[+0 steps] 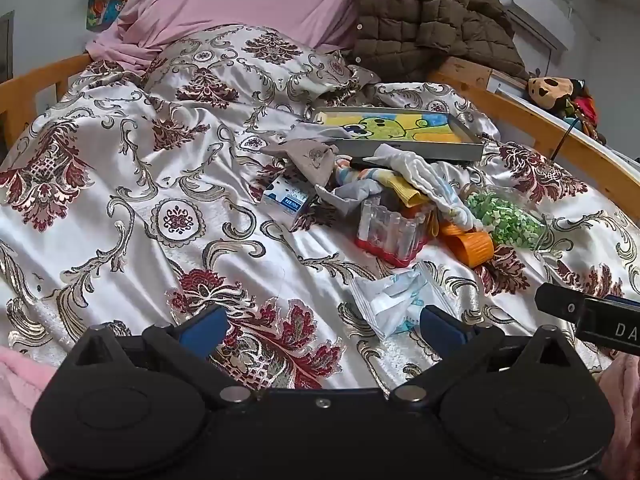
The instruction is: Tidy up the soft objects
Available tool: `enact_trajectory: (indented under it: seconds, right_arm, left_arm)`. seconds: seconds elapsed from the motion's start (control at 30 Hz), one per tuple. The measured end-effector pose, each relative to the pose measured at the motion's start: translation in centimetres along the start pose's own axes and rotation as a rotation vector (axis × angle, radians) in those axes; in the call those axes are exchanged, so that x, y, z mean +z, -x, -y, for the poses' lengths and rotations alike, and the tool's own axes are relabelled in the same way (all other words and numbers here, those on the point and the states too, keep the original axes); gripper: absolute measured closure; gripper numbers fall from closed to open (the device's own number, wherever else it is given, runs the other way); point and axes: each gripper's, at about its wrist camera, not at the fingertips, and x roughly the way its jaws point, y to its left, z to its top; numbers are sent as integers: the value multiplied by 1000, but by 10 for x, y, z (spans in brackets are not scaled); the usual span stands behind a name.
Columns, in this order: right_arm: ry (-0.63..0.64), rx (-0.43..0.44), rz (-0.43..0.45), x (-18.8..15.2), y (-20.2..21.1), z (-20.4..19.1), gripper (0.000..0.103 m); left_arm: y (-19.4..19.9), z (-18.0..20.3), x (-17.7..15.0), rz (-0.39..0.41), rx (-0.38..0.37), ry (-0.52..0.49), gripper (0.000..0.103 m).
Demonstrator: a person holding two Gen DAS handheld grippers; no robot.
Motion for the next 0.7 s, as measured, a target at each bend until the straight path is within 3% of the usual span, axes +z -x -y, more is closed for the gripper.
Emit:
enact_trajectory:
  seconds: [0.7]
  right_arm:
    - [-1,2,0,0,0,0,1]
  left_arm:
    - [0,0,1,0,3,-3,1]
